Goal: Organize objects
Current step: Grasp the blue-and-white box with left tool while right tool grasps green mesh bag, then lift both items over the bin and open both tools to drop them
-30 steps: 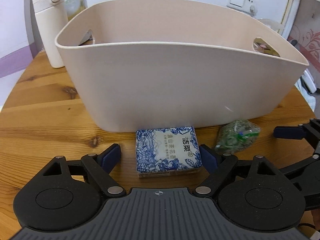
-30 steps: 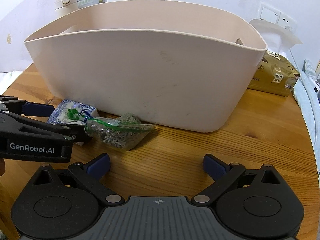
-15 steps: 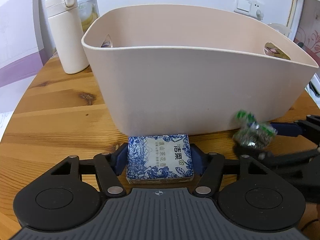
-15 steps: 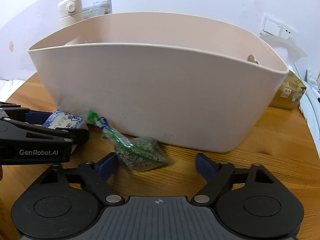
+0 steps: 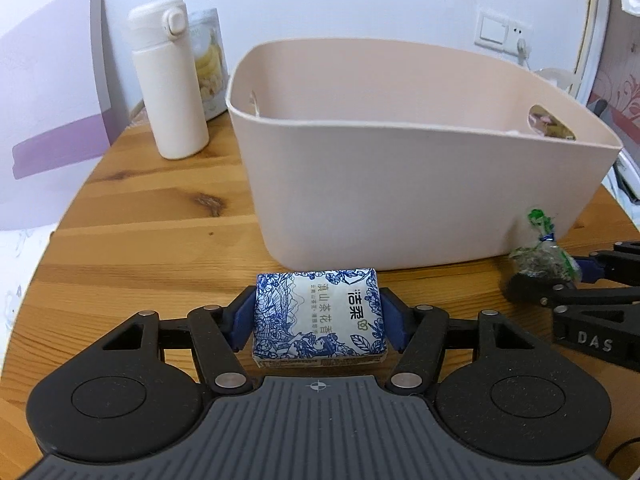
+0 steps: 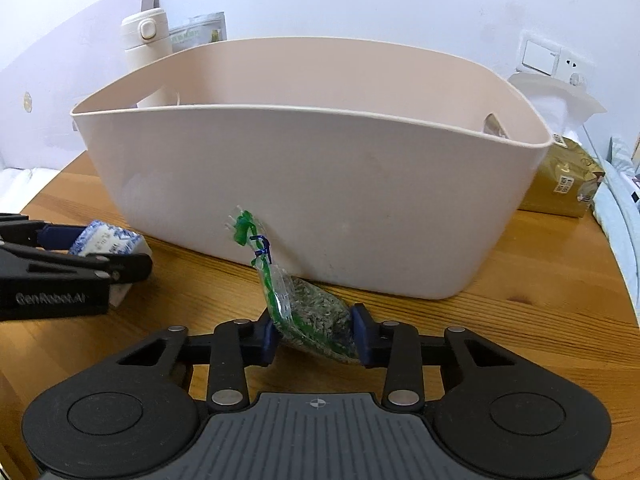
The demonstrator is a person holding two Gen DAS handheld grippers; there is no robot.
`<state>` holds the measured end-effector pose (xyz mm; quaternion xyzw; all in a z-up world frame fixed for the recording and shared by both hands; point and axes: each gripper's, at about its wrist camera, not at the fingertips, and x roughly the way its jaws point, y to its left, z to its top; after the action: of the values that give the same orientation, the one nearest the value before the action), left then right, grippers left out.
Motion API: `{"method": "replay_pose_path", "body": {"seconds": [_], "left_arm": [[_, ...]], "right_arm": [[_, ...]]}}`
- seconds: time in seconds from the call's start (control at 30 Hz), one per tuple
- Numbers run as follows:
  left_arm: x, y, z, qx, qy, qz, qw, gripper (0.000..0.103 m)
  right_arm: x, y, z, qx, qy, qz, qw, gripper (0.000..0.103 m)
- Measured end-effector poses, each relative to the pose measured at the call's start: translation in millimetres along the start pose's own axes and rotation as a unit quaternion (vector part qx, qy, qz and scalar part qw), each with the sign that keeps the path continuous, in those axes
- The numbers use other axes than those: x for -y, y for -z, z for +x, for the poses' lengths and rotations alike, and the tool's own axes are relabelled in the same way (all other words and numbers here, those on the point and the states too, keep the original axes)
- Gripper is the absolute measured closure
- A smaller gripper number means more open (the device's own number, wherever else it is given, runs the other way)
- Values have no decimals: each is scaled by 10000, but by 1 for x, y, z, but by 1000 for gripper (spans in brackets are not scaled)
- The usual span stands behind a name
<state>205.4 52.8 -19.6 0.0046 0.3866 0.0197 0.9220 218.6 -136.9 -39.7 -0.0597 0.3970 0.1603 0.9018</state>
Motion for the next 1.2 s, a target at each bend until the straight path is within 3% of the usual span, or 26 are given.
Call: {"method": "replay_pose_path", "body": {"seconds": [0.23,0.77,1.2], "left_arm": [[5,-8,-26,281,125,8,9995,39],[1,-45,-94,1317,203,14,9911,39],[17,-88,-100,1711,235,265,9846,39]], "right_arm": [[12,-14,-33,199,-48,123,9997,67],[27,-42,-98,1192,434,149,9918,67],[37,-85,-123,1786,664,142,9816,67]]}}
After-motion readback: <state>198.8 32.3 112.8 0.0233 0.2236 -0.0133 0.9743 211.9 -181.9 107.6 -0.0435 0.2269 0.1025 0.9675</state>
